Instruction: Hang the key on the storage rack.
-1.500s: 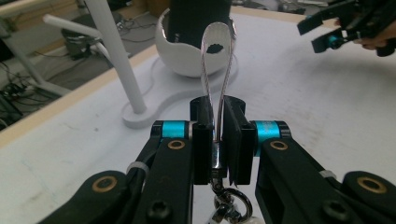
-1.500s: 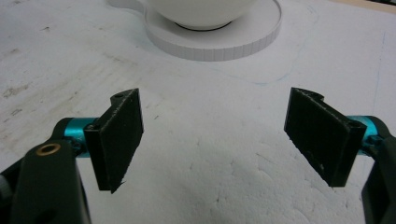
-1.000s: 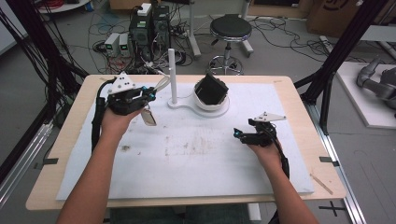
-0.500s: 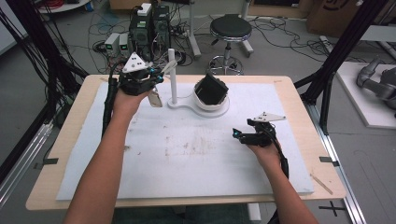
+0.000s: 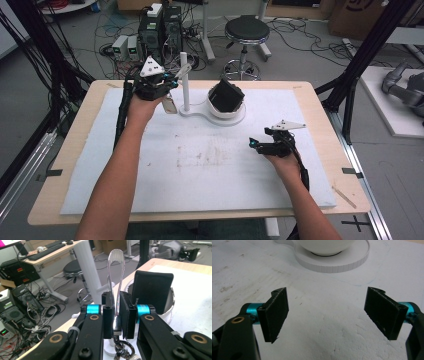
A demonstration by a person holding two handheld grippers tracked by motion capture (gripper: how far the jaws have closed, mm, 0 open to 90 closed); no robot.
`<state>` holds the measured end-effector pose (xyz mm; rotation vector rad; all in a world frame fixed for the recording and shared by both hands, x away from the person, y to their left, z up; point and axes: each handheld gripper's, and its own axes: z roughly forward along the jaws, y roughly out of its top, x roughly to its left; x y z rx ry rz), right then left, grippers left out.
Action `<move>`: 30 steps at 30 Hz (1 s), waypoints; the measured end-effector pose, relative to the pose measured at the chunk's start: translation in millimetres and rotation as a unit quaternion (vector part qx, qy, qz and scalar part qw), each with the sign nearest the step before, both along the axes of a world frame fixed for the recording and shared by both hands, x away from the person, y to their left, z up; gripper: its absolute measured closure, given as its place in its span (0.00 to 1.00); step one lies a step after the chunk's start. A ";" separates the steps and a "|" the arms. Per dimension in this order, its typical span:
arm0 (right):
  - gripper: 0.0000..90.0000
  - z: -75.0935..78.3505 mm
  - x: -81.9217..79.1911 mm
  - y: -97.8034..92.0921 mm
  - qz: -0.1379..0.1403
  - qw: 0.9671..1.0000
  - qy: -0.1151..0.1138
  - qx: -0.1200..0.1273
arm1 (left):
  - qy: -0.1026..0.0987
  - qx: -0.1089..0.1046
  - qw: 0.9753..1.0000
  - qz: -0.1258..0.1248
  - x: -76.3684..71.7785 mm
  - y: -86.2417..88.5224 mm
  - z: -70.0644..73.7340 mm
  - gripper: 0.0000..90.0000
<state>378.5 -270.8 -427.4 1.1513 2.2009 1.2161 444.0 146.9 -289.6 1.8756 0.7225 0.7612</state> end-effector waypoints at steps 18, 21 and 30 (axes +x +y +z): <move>0.22 0.3 -0.2 -0.3 0.001 1.000 0.002 0.001 | 0.018 0.029 0.999 0.019 13.0 -4.8 -14.3 0.91; 0.22 0.0 0.1 -0.4 0.001 1.000 0.003 0.001 | 0.023 0.030 0.999 0.024 15.2 -4.0 -18.7 0.91; 0.22 0.1 0.1 -0.6 0.002 1.000 0.002 0.002 | 0.057 0.018 0.998 0.029 17.0 1.6 -26.8 0.77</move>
